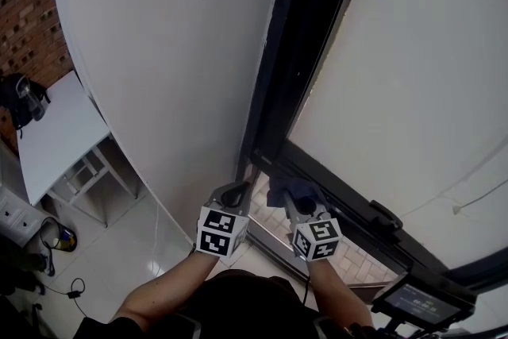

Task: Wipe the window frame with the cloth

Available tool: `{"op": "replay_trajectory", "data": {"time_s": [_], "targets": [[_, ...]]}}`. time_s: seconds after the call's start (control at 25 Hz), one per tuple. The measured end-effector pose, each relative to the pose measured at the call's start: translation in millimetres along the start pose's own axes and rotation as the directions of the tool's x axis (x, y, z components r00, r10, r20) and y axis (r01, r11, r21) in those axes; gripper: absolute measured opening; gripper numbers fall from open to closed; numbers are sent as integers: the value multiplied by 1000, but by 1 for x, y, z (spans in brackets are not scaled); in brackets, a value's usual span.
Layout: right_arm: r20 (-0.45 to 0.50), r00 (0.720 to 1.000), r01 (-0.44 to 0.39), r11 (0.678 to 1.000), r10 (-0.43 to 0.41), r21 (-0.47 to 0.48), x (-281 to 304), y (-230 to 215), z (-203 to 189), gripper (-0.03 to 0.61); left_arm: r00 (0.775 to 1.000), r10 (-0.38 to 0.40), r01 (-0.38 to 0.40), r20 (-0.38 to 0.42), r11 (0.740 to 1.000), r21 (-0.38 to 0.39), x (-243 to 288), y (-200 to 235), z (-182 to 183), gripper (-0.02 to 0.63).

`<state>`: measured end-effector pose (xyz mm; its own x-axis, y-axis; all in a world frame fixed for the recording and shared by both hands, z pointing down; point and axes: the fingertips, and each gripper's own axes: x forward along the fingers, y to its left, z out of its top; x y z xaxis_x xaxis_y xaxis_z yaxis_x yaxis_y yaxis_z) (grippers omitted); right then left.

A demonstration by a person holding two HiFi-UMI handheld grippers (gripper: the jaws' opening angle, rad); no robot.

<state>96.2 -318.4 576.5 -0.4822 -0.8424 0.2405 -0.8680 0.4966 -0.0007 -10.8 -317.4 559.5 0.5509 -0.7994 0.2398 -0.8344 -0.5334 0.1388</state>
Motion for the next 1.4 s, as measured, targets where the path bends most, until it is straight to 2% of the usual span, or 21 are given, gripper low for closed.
{"op": "replay_trajectory", "data": {"time_s": [0.32,0.6,0.8,1.24,1.4], "targets": [[0,999,-33,999,33,28,28,14,8,67,1000,-3,3,-5,1000,3,7,8,4,-6],[6,996,-84,996,84,37,49,25,14,67,999,33,-32,-28,999,17,10,12,3,-6],[26,990,-143,985,141,92,65,34,21,67,996,81,-81,-29,997,21,12,25,9,-6],[41,981,-191,979,188,73,64,40,22,67,990,127,-126,-54,992,31,19,33,16,-6],[68,977,-207,977,203,50,63,40,26,67,993,103,-101,-59,994,35,20,33,18,-6]]}}
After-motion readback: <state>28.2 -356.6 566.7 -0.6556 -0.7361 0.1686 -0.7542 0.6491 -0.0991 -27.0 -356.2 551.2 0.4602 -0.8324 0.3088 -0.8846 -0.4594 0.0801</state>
